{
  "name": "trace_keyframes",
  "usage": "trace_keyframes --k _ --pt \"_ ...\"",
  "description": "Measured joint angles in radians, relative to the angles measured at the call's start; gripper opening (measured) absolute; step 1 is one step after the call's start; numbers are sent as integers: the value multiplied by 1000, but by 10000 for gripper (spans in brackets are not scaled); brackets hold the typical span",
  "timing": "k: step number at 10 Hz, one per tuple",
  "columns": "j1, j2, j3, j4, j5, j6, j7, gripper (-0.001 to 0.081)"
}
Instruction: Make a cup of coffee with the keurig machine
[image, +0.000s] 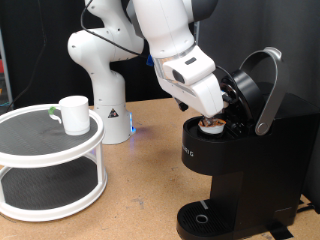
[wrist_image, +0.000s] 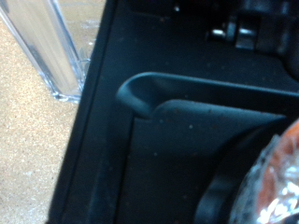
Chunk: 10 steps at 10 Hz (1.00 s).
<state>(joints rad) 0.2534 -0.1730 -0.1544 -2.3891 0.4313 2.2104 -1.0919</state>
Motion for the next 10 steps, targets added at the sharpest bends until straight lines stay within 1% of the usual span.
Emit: trace_keyframes --k 4,10 --pt "0 8 3 -5 0 18 9 808" --pt "0 20 8 6 -11 25 66 808"
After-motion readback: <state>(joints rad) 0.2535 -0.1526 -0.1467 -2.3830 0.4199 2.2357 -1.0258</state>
